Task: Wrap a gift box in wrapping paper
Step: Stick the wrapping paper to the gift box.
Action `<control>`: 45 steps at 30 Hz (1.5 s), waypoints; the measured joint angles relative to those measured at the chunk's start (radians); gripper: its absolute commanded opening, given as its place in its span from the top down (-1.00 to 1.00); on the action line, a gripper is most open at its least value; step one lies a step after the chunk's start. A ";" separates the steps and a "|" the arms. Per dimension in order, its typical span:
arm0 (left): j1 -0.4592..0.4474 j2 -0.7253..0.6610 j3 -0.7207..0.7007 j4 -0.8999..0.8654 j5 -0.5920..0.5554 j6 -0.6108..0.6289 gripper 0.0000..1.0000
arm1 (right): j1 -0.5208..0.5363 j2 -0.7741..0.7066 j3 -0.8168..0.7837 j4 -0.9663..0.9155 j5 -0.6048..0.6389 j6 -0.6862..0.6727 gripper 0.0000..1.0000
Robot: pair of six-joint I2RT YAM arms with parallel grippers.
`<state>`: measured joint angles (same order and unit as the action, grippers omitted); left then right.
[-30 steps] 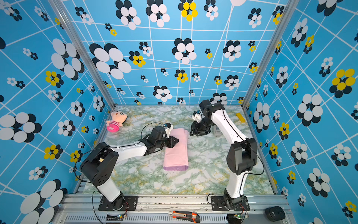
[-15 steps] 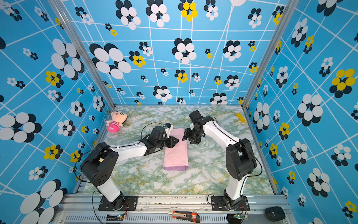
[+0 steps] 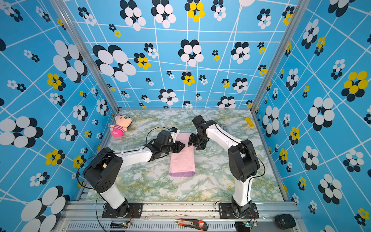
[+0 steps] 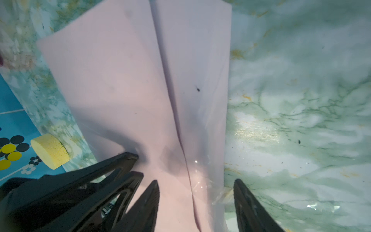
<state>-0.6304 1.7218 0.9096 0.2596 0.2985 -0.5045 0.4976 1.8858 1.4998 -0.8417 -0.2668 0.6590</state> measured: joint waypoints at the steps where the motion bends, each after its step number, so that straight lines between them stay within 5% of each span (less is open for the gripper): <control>1: 0.000 0.000 0.000 0.000 0.000 0.000 0.58 | 0.001 0.002 0.004 -0.007 0.007 -0.001 -0.28; 18: 0.000 0.000 0.000 0.000 0.000 0.000 0.58 | 0.013 0.114 0.242 -0.071 0.045 -0.163 -0.45; 45: 0.000 -0.002 -0.005 0.007 -0.001 0.000 0.58 | 0.021 0.015 0.062 -0.076 -0.037 -0.074 -0.15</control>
<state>-0.6308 1.7199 0.9043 0.2668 0.2974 -0.5045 0.5190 1.9011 1.5616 -0.9176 -0.3038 0.5846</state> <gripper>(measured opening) 0.210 0.585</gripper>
